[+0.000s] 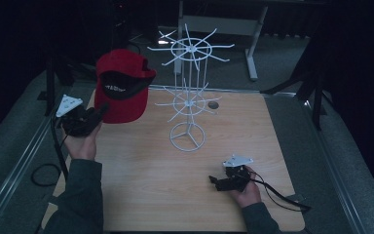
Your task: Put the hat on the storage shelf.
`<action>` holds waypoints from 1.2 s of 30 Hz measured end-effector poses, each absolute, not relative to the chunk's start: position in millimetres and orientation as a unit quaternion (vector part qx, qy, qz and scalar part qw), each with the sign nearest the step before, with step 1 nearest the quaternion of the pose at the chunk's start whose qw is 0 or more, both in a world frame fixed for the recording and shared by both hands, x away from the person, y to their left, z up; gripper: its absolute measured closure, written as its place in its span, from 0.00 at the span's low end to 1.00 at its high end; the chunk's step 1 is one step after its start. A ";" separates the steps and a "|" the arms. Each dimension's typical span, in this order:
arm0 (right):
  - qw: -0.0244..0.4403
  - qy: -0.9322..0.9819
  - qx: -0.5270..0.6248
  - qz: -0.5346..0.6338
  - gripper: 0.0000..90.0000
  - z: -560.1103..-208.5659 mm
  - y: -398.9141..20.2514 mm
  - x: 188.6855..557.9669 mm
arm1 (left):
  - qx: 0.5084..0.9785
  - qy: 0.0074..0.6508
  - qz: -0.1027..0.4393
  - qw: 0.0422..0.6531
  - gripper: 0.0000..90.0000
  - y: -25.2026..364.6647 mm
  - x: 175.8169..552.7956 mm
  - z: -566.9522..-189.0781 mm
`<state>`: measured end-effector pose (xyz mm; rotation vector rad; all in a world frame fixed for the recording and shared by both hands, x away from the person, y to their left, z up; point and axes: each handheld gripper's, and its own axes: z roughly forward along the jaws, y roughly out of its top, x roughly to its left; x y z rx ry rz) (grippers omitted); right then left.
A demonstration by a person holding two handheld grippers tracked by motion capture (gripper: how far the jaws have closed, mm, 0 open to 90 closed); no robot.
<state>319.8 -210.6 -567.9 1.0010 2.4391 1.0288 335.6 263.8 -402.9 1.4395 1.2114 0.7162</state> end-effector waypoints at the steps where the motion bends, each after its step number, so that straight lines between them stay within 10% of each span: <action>1: 0.155 0.851 0.350 0.359 0.15 -567.9 -210.5 319.8 | 0.603 0.508 0.301 0.536 0.96 263.7 335.5 -402.1; 36: 0.154 0.851 0.350 0.359 0.15 -567.8 -210.5 319.6 | 0.579 0.491 0.317 0.568 0.96 261.9 327.5 -382.4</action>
